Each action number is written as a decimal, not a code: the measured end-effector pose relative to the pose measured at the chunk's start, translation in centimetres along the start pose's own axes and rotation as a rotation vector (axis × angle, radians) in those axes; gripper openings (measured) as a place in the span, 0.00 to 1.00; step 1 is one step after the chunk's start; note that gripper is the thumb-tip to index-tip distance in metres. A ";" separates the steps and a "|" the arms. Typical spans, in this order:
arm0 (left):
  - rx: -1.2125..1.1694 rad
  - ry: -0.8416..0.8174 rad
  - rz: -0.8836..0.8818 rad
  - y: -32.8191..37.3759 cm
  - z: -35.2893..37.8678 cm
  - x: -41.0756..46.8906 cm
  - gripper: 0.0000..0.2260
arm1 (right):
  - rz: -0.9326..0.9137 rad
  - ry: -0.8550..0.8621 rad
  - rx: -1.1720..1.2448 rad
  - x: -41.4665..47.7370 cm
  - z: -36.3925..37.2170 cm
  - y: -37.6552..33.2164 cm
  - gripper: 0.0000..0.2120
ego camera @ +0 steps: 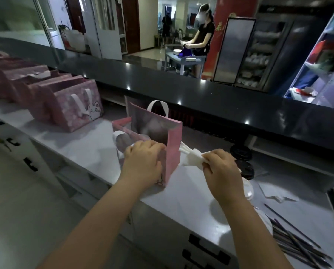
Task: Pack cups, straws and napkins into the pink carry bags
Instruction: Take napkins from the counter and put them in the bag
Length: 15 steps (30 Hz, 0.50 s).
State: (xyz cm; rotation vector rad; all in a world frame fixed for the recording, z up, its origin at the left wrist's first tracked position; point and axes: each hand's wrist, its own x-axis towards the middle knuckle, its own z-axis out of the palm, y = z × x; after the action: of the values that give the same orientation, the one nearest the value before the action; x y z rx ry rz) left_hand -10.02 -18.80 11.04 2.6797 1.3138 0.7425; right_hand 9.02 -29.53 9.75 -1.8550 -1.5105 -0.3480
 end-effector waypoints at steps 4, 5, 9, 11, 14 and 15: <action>-0.031 0.027 -0.017 -4.4 -1.3 1.4 0.17 | -0.029 0.007 -0.019 2.3 0.9 -3.6 0.09; -0.038 0.031 -0.018 -5.2 -1.5 2.1 0.17 | -0.042 0.004 -0.019 3.1 1.2 -4.3 0.09; -0.060 0.091 -0.022 -8.3 -2.0 5.6 0.17 | -0.033 0.020 0.039 6.9 2.6 -5.9 0.09; -0.054 0.107 -0.032 -9.7 -2.0 7.5 0.17 | -0.016 0.035 0.085 9.0 3.7 -6.1 0.08; -0.079 0.064 -0.007 -11.4 -1.7 10.7 0.17 | -0.013 0.030 0.163 11.9 6.2 -6.5 0.07; -0.109 0.025 -0.002 -11.8 -1.6 11.8 0.18 | -0.007 0.015 0.194 12.8 7.1 -6.7 0.07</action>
State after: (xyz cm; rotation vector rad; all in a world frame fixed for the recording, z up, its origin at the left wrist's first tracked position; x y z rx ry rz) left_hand -13.22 -2.55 13.95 2.5917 1.2435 0.8244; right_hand 4.81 -14.87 14.84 -1.6924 -1.4855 -0.2102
